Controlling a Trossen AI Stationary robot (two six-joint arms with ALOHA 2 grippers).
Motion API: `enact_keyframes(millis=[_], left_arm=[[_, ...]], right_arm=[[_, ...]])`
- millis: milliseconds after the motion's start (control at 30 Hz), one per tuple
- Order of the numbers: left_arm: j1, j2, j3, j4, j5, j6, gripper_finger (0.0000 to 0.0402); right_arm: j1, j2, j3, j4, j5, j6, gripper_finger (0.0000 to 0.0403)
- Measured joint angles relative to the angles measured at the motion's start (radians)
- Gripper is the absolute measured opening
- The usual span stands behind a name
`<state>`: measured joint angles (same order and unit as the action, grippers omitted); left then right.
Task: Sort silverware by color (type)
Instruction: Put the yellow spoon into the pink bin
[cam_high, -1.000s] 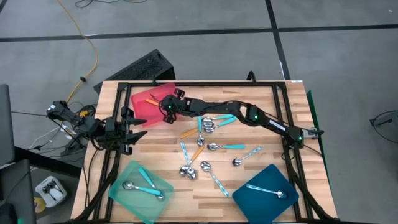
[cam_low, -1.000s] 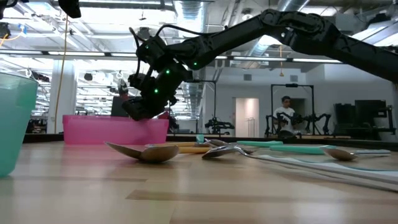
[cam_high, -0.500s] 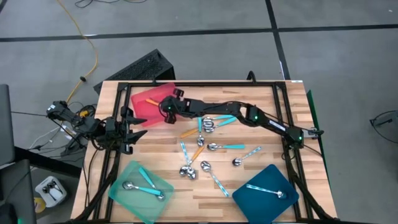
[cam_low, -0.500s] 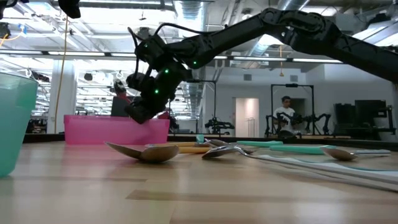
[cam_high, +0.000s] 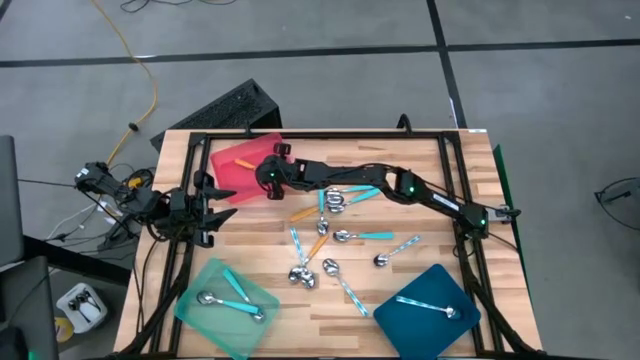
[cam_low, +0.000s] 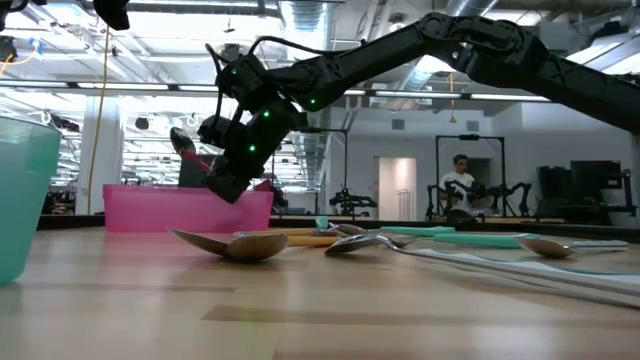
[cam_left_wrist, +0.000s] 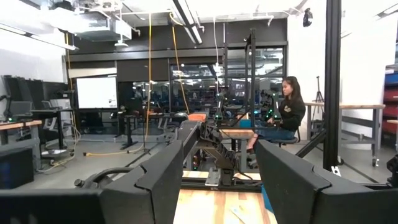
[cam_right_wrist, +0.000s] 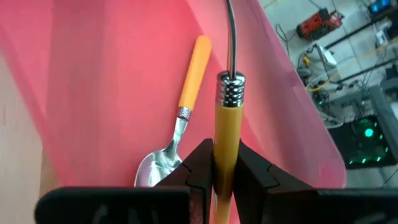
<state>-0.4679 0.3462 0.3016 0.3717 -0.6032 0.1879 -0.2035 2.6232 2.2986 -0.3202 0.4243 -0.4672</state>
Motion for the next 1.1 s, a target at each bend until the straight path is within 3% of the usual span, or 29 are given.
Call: enact_keyframes(millis=[400, 1100], left_arm=[[0.000, 0.000, 0.000, 0.000, -0.002, 0.002, 0.0190], [0.000, 0.000, 0.000, 0.000, -0.007, 0.002, 0.0190]], right_arm=[[0.012, 0.001, 0.000, -0.001, 0.026, -0.217, 0.0076], [0.012, 0.001, -0.001, 0.005, -0.011, -0.203, 0.0076]])
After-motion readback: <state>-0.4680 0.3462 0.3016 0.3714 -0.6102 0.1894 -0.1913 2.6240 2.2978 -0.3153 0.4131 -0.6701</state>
